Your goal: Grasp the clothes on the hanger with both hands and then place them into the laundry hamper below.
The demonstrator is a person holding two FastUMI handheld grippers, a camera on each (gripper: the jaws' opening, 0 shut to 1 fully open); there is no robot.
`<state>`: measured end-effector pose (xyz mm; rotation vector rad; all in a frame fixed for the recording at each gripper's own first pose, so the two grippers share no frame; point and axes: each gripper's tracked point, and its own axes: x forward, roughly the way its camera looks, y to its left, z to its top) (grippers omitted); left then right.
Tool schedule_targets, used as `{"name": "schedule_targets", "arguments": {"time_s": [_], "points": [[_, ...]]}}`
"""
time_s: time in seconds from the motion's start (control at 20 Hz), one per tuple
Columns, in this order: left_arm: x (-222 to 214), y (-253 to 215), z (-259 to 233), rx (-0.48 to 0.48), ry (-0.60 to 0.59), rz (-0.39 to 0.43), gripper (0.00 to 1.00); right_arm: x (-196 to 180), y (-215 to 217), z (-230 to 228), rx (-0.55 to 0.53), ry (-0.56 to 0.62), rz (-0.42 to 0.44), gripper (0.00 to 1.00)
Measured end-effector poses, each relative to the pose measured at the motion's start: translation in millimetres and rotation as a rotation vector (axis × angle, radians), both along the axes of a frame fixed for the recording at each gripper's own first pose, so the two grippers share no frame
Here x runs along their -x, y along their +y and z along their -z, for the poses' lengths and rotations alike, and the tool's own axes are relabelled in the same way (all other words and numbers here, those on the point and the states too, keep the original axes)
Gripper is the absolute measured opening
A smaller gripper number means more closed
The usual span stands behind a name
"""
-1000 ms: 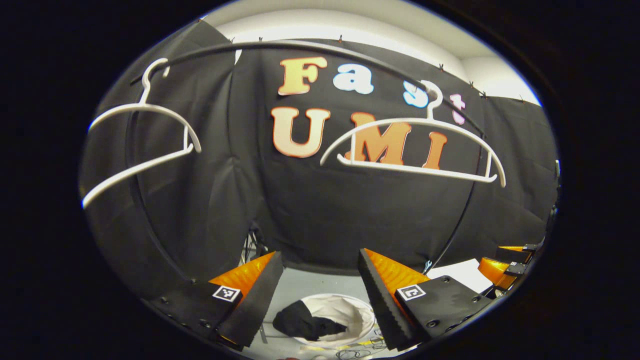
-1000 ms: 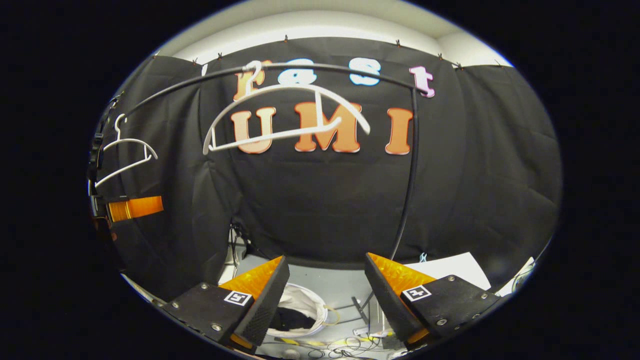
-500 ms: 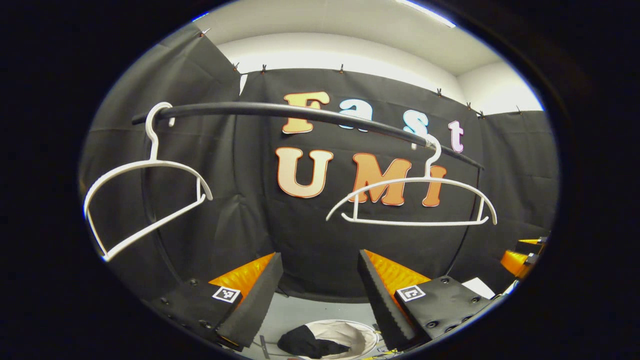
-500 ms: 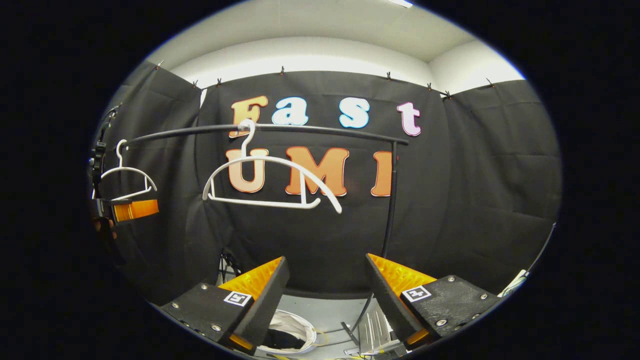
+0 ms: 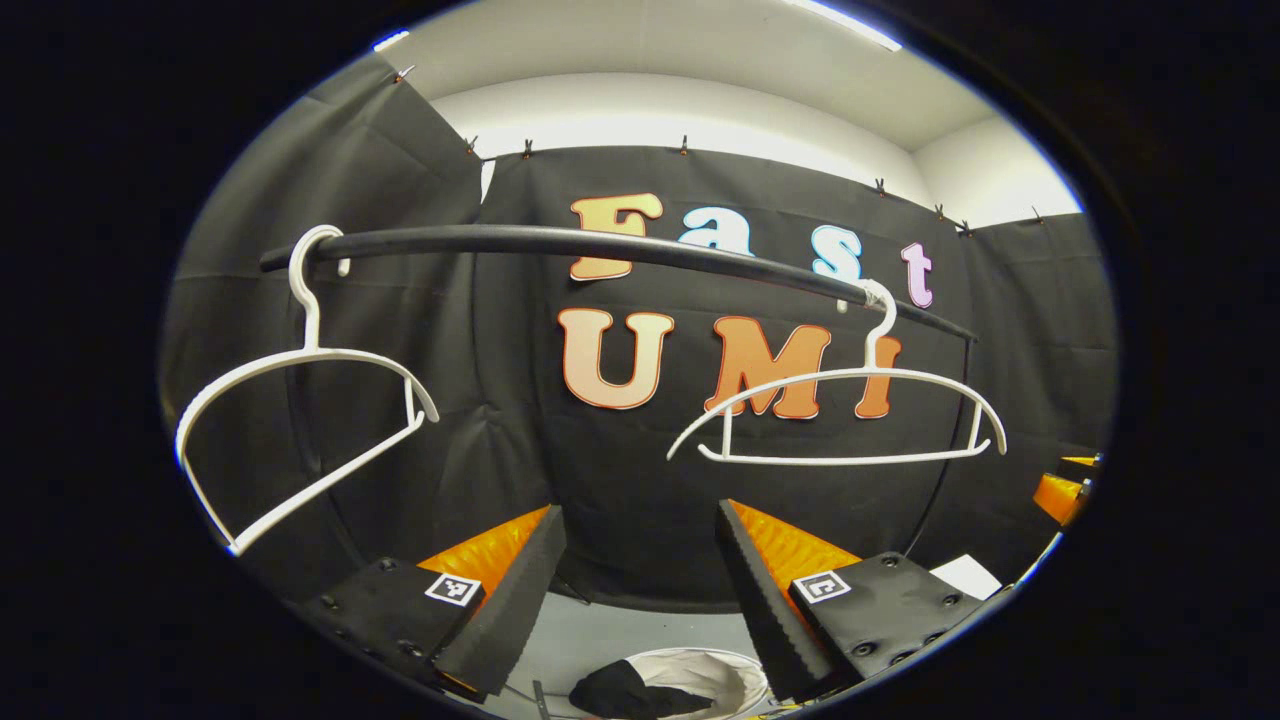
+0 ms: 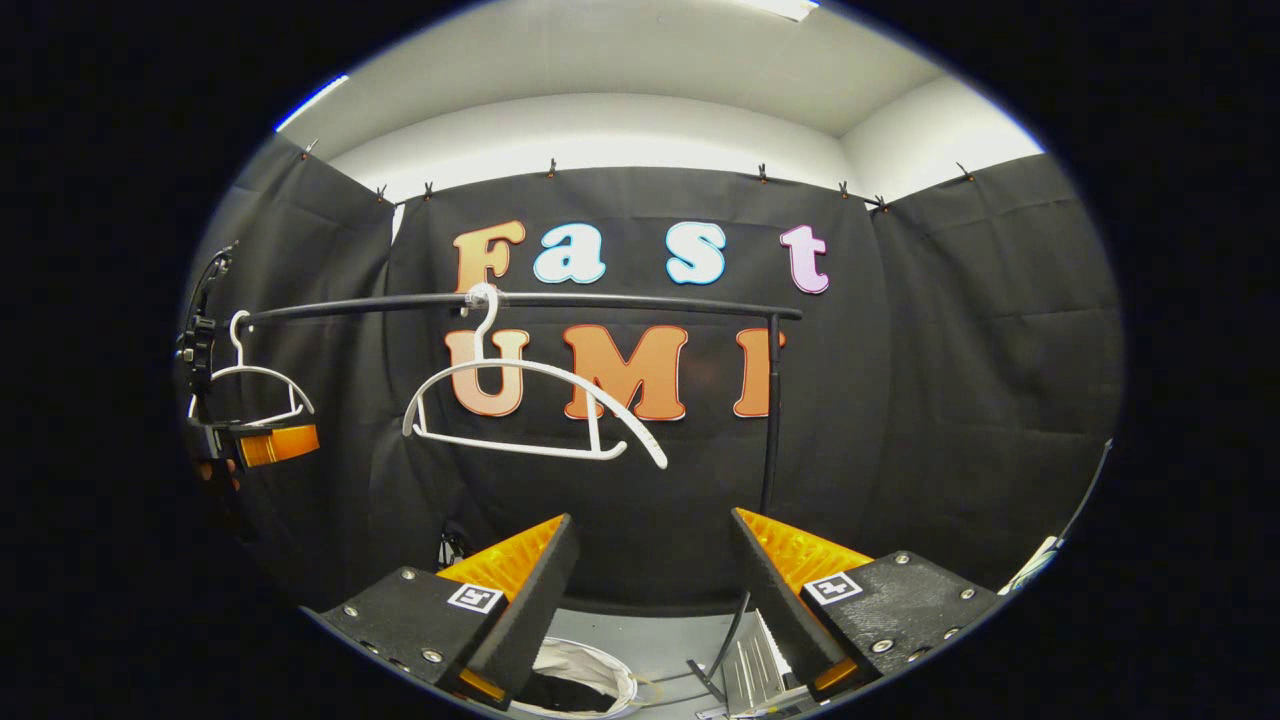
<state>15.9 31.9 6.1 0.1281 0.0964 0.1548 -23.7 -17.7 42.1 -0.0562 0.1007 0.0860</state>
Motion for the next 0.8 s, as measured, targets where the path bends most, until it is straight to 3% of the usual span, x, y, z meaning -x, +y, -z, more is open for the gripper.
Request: {"name": "schedule_targets", "arguments": {"time_s": [0.8], "points": [[-15, -4, -5, -0.005, -0.014, 0.012, 0.95, -7, -8, 5, -0.015, -0.013, 0.021, 0.94]]}}
